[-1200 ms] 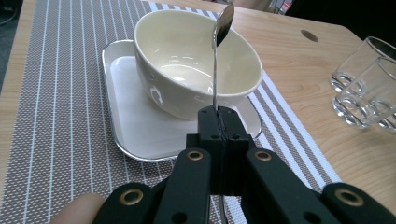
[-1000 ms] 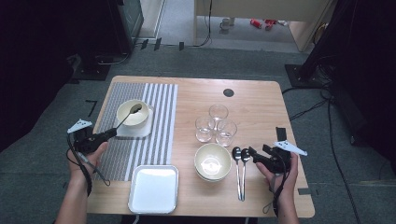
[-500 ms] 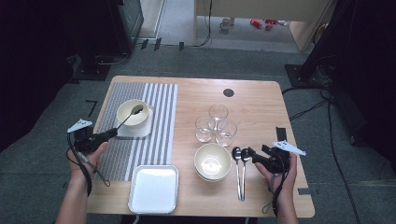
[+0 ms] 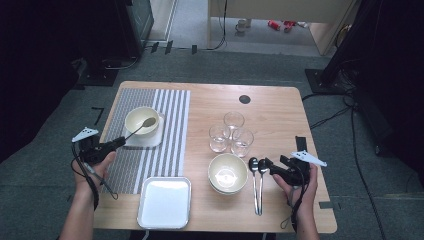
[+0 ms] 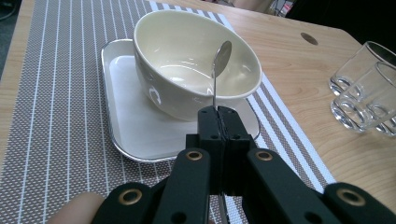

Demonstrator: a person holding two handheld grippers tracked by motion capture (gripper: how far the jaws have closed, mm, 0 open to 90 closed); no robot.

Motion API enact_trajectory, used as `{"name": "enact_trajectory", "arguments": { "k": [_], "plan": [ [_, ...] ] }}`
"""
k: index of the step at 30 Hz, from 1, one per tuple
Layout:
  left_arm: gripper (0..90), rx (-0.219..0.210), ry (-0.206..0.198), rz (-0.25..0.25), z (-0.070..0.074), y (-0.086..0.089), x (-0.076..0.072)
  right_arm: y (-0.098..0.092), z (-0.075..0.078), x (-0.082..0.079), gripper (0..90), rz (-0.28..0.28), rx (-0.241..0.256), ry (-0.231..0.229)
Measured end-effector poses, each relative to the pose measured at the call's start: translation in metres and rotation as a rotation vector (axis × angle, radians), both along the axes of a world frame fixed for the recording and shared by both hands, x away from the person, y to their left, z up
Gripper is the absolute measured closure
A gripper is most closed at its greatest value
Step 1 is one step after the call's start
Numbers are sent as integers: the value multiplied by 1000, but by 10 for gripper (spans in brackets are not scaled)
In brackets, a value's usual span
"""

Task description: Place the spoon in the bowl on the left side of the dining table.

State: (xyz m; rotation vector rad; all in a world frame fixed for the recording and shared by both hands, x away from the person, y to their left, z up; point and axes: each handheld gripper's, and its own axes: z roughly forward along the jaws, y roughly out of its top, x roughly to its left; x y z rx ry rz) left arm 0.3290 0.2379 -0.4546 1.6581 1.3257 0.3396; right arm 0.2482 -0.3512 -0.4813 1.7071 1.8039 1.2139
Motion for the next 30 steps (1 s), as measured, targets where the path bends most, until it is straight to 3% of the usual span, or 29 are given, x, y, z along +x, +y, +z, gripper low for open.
{"name": "enact_trajectory", "arguments": {
  "k": [13,30],
  "plan": [
    [886,-23,-35,32,4,3,-2,0,0,0,315,-2,-3,0],
    [785,-29,-57,47,7,3,-3,1,-1,0,316,-2,-6,2]
  ]
}}
